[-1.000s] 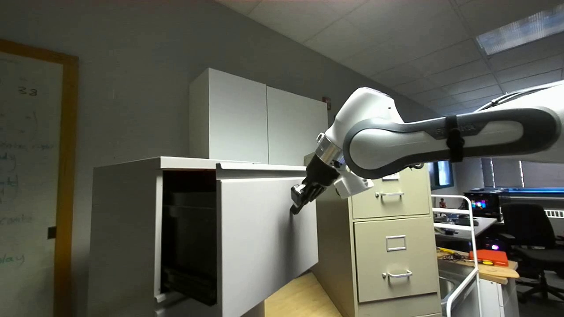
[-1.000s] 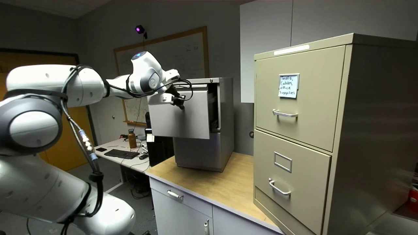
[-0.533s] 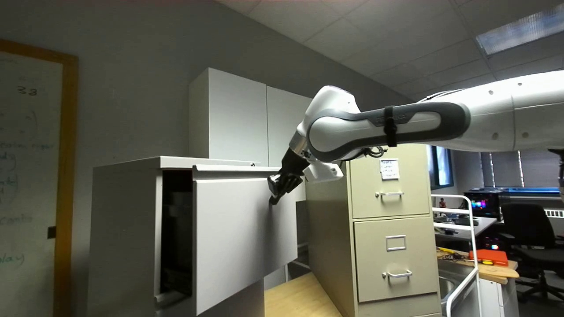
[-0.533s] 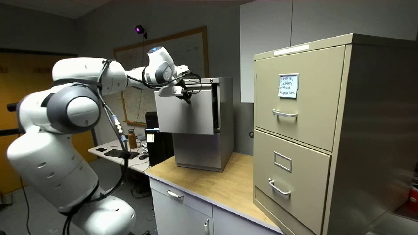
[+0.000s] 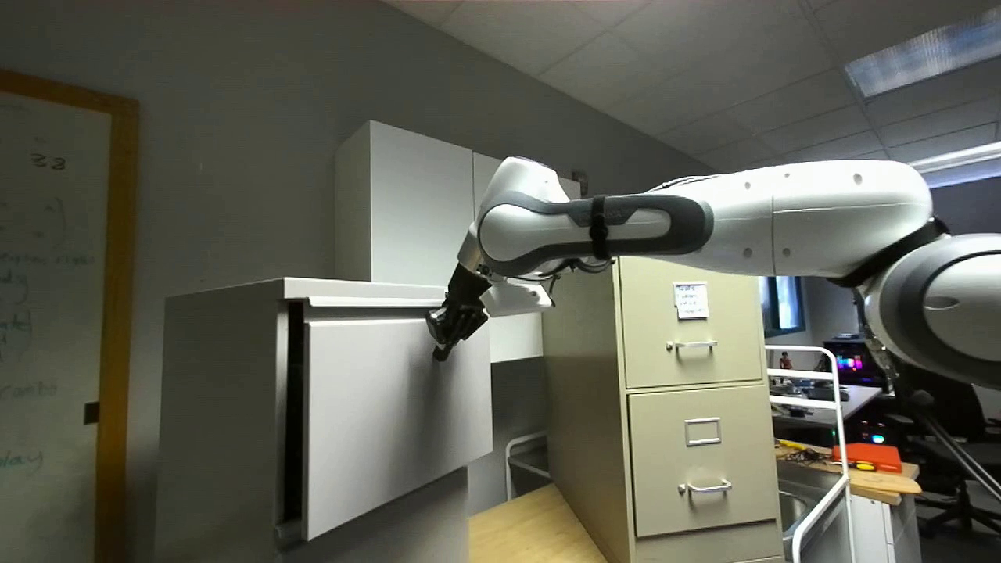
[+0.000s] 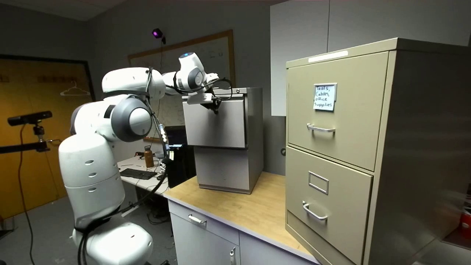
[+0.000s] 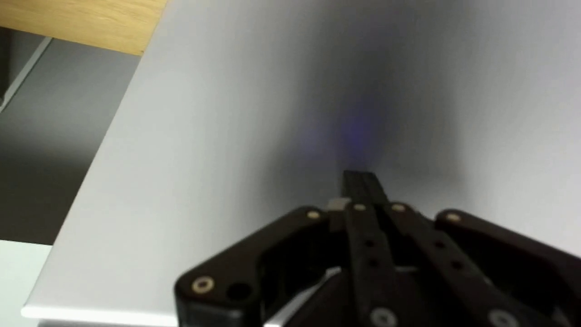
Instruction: Close the top drawer
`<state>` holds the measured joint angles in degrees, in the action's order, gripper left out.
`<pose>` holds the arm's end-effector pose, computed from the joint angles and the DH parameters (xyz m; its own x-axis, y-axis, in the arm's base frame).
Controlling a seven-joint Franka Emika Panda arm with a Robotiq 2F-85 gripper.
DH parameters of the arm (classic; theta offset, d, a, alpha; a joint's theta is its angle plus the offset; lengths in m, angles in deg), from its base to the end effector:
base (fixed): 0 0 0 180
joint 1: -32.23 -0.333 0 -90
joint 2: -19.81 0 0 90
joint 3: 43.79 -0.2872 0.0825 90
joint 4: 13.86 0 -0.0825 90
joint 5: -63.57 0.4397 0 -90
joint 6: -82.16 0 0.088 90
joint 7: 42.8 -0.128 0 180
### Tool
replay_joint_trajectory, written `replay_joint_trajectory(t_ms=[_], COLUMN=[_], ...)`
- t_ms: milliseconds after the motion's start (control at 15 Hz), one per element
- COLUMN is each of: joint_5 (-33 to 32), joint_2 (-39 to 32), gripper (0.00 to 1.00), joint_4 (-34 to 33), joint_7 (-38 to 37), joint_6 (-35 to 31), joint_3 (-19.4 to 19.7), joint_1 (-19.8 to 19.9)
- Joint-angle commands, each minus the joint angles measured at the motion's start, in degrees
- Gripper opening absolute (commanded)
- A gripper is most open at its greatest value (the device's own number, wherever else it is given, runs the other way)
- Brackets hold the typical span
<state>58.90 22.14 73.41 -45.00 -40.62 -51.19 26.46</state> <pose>0.6332 0.1450 0.6972 0.7664 0.1885 0.6140 0.1906 -0.9797 0.0628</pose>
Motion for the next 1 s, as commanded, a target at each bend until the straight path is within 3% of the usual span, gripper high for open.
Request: replay_joint_trajectory(t_ms=[0,467,933], joint_5=[-2.9,-5.7,-6.1], joint_2=[-9.4,-20.8,-29.6], gripper=[0.00,0.00,0.00], joint_4=[-13.9,-30.6,-46.3], joint_7=[-1.6,-0.7,-0.3], joint_6=[5.3,12.8,22.6], joint_3=[-1.6,-0.9,-0.6], joint_1=[-2.2,-6.3,-7.5])
